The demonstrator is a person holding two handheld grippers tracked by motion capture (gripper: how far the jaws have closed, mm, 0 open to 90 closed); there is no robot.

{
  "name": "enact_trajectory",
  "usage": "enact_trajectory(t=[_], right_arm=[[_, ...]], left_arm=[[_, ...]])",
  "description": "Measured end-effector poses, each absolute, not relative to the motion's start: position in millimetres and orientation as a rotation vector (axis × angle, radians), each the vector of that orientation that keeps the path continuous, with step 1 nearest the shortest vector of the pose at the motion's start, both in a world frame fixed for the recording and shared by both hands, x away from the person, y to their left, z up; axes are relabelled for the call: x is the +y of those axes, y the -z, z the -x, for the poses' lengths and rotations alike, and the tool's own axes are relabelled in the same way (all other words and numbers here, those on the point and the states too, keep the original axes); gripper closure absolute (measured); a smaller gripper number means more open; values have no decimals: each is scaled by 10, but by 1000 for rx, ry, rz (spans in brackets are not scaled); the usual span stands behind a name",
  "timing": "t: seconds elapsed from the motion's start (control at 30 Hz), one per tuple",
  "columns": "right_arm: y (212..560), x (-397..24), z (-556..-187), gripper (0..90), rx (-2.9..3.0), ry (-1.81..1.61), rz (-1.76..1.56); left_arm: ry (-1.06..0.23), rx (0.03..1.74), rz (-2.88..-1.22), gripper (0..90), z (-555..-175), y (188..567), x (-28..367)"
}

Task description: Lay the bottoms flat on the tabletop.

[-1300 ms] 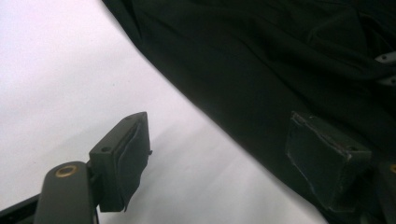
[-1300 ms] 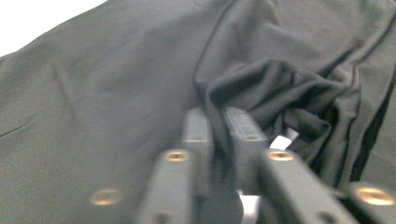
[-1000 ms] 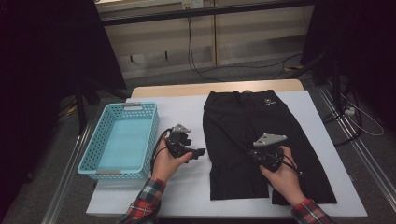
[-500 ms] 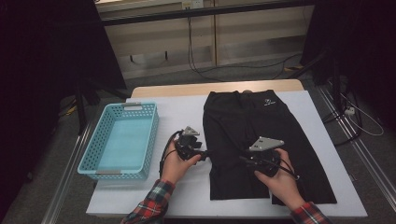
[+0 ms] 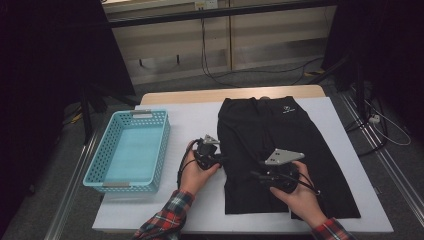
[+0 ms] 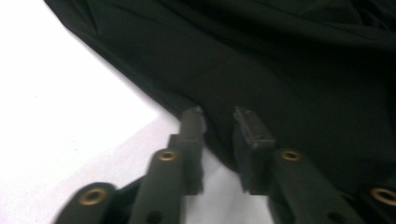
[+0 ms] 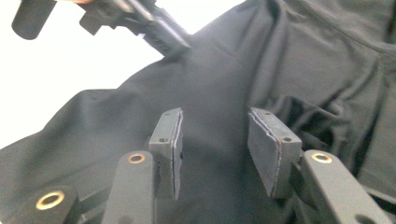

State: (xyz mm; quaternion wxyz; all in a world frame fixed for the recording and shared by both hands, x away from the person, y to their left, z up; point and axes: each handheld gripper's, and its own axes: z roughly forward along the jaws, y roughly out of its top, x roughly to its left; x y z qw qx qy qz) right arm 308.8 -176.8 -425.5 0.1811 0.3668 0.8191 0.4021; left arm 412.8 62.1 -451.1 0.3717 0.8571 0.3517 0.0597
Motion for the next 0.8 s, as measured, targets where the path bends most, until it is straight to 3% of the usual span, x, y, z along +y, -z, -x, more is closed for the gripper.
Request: enact_trajectory(t=[0.17,0.4,0.8], right_arm=[[4303,-1552,-3026,576,2421,-1213,-960],[4412,-1355,-2941,595,2542,-1303,-900],[4554,-986,-2735,536,2694,-1230,-598]], left_arm=[[-86,913,-2165,896,-4151,4513,601],[-82,910,-2136,900,-4190,4430,630],[-55,960,-2111,900,-4232,4421,730]])
